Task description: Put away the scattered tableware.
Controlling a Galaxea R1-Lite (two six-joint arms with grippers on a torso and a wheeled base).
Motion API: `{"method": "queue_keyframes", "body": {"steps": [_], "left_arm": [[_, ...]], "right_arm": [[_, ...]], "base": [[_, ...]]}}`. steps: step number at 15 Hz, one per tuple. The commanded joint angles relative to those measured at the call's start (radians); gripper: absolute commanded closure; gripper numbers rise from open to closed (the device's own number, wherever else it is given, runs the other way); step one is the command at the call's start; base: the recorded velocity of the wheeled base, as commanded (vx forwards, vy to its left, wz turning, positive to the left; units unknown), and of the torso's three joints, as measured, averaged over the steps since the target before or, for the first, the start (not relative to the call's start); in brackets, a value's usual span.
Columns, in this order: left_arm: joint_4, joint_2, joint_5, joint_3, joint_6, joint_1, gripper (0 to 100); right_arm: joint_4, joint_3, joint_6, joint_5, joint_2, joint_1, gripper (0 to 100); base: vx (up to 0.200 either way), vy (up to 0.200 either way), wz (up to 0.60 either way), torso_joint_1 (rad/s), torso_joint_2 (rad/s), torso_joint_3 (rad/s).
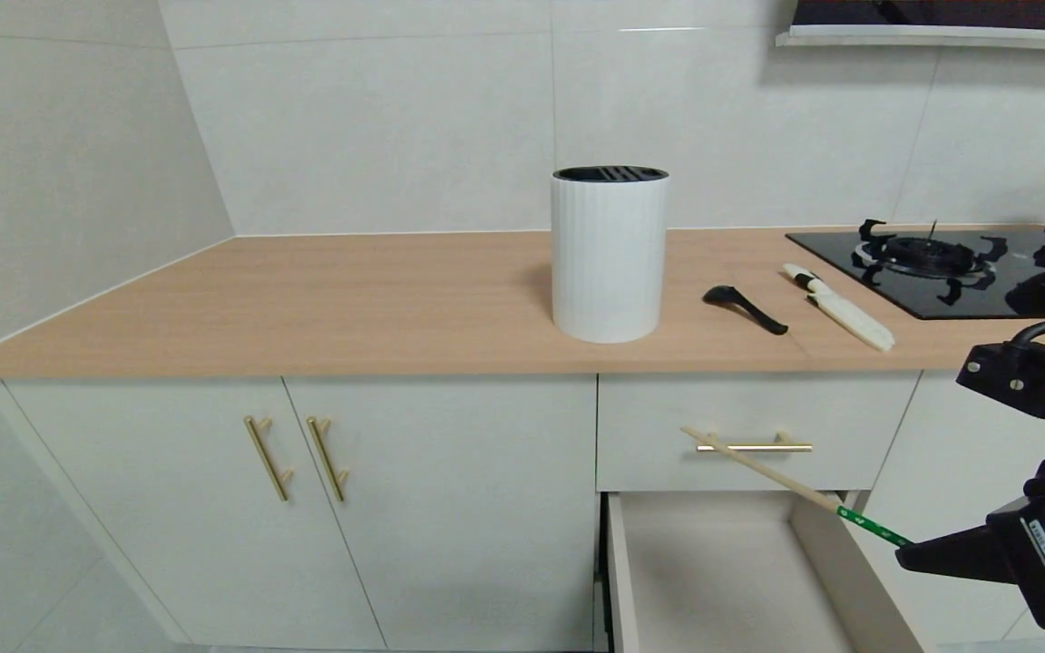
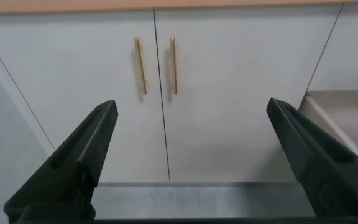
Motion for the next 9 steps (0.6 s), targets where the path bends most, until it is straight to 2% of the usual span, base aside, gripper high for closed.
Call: {"method": "queue_keyframes", "body": {"steps": [1,9], "left_arm": [[0.000,0.000,0.000,0.000,0.000,0.000,0],[0.000,0.000,0.000,0.000,0.000,0.000,0]], "right_arm": [[0.001,0.002,0.000,0.001,0.008,0.002,100],[0.001,0.011,-0.013,-0.001,0.009,0.002,100]], "base": [[0.000,0.000,0.00,-0.173,0.46,0.300],[0.000,0.000,0.00,-0.137,0.45,0.312]]}}
